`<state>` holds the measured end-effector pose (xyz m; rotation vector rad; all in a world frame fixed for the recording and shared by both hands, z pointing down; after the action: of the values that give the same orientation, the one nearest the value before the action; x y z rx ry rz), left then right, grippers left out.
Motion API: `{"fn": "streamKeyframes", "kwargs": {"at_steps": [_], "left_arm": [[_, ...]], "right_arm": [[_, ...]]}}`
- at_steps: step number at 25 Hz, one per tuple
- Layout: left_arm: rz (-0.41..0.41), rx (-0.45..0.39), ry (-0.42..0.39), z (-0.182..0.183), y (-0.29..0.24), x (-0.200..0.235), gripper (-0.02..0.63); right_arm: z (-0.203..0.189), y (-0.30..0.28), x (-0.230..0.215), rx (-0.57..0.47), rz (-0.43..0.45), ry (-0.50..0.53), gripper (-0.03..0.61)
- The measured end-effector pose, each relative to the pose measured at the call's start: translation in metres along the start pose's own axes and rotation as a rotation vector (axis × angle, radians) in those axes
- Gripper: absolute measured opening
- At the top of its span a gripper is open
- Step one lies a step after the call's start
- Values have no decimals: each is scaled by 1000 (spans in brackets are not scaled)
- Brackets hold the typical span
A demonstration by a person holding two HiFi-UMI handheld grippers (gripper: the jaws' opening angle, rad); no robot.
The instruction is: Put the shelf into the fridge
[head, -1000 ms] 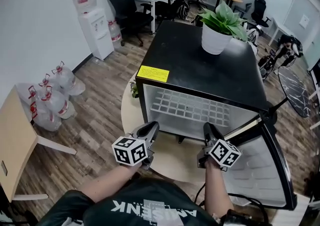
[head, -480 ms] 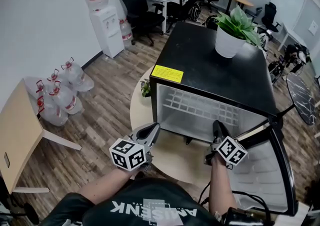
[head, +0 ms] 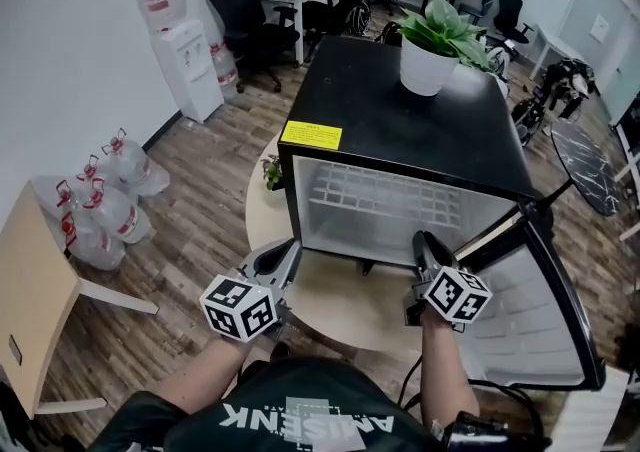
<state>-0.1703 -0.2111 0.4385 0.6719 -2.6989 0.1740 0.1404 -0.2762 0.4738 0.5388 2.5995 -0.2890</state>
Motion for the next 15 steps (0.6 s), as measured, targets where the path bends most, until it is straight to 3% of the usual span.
{"fn": "streamKeyframes", "kwargs": {"at_steps": [4,11,15], "left_arm": [[-34,1,-69,3,-2,-9,2],[-128,-20,-75,18,-3,-26,2],[-148,-19,-118,21,-6,-30,2]], "right_arm": [[13,26,24,-5,49,99,89],[39,77,61,-76,56,240,87],[49,102,72,-122,27,303,28]]}}
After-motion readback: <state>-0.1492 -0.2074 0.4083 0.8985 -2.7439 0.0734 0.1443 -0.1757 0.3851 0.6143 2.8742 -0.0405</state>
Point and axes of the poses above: the fingertips, and each gripper's own axes: y backward along the fingers, x to its left, z out of its top, the point moved 7 cm from there along y, backward along the fingers, and after that the axes turned 8 degrees about -x, right-handed, at the moved point
